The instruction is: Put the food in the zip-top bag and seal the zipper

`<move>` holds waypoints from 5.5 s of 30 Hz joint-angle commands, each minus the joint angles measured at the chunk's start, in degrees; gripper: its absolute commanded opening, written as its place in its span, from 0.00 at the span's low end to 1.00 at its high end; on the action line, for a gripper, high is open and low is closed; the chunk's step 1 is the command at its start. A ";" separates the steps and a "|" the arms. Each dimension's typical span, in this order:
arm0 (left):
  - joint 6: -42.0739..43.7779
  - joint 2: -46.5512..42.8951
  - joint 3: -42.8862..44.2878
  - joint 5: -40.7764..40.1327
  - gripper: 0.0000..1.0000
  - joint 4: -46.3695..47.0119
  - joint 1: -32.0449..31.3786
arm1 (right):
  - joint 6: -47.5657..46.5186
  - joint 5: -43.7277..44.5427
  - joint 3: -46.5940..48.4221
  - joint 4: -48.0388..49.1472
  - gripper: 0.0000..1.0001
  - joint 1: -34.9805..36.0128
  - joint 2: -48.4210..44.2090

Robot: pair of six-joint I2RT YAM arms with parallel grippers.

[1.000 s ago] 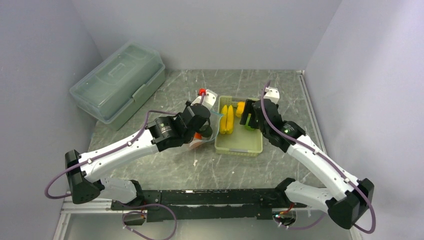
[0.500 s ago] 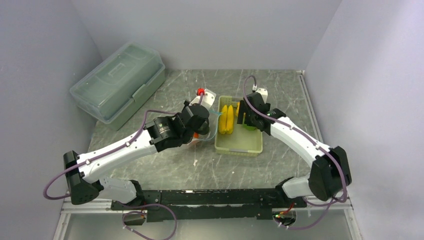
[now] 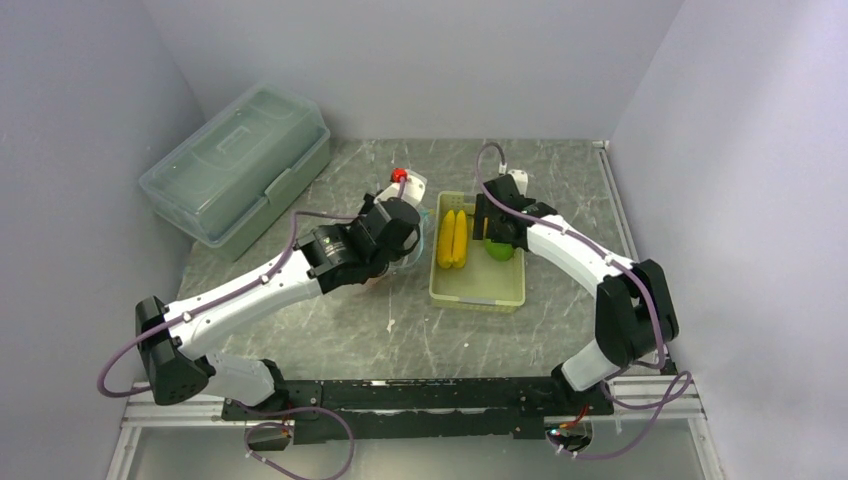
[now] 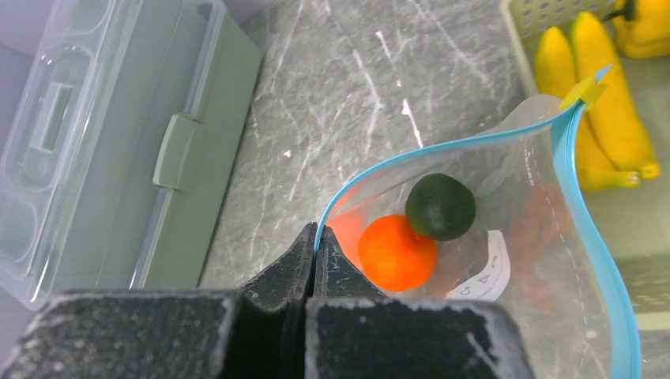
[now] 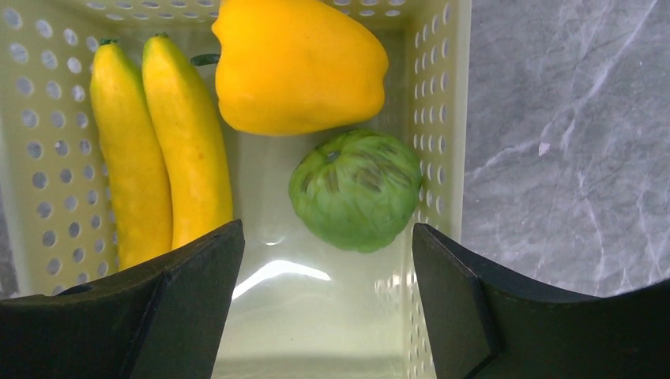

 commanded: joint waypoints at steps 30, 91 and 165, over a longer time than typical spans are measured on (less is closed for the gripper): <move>-4.82 -0.75 0.77 7.60 0.00 -0.07 2.88 | -3.80 0.25 0.69 2.84 0.46 -1.35 7.01; -6.78 -0.67 2.33 11.02 0.00 -2.50 2.75 | 11.40 -27.68 -2.01 21.77 0.40 15.33 -24.65; -5.65 -1.87 1.41 9.64 0.00 -2.20 2.77 | -5.62 -2.03 1.09 0.39 0.84 7.16 -22.89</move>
